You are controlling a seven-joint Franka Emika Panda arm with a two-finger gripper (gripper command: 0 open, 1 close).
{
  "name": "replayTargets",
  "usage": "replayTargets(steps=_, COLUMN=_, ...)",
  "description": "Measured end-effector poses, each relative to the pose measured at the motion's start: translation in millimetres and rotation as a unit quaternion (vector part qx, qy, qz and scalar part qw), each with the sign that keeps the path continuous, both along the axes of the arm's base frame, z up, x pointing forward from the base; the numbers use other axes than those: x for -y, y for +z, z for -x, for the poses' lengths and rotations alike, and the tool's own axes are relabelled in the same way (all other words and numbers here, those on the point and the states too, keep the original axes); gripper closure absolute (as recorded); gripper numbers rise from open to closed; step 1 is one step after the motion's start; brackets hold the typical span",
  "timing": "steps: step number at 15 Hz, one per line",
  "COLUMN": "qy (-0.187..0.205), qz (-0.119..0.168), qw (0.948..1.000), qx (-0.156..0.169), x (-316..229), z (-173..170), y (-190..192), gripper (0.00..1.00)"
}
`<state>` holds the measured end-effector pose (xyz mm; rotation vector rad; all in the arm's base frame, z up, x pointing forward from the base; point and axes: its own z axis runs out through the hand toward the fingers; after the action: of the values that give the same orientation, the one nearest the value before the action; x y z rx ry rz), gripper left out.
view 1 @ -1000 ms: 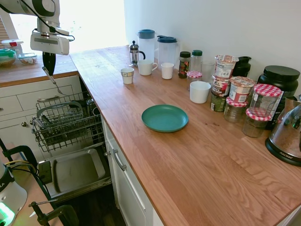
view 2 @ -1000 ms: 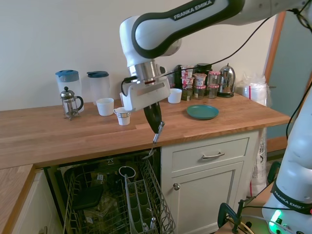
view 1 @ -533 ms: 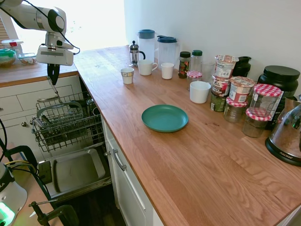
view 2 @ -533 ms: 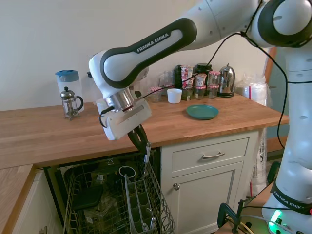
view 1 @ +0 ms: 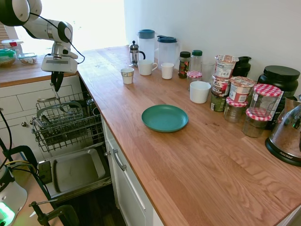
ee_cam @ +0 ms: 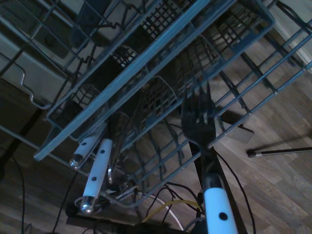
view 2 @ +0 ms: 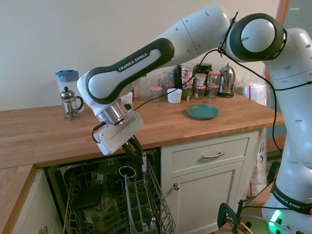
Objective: Put the fork in the dishwasher
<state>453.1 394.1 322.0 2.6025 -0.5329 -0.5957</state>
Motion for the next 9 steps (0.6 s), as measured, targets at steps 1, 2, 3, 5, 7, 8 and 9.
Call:
replayTargets(steps=1, qy=0.002, qz=0.002, qw=1.0000, qx=-0.004, x=-4, z=0, y=-6, gripper=1.00)
replayTargets(steps=2, qy=0.003, qz=0.004, qw=1.0000, qx=-0.008, x=-6, z=-1, y=-12, gripper=1.00)
replayTargets(steps=3, qy=0.003, qz=0.005, qw=0.9999, qx=-0.011, x=-8, z=-3, y=-19, gripper=1.00)
replayTargets(steps=5, qy=-0.002, qz=0.009, qw=0.9998, qx=-0.017, x=-8, z=-10, y=-29, gripper=1.00)
replayTargets(steps=7, qy=-0.007, qz=0.014, qw=0.9996, qx=-0.022, x=-6, z=-17, y=-38, gripper=1.00)
replayTargets(steps=8, qy=-0.010, qz=0.016, qw=0.9995, qx=-0.024, x=-4, z=-20, y=-42, gripper=1.00)
replayTargets(steps=9, qy=-0.012, qz=0.018, qw=0.9994, qx=-0.026, x=-4, z=-23, y=-46, gripper=1.00)
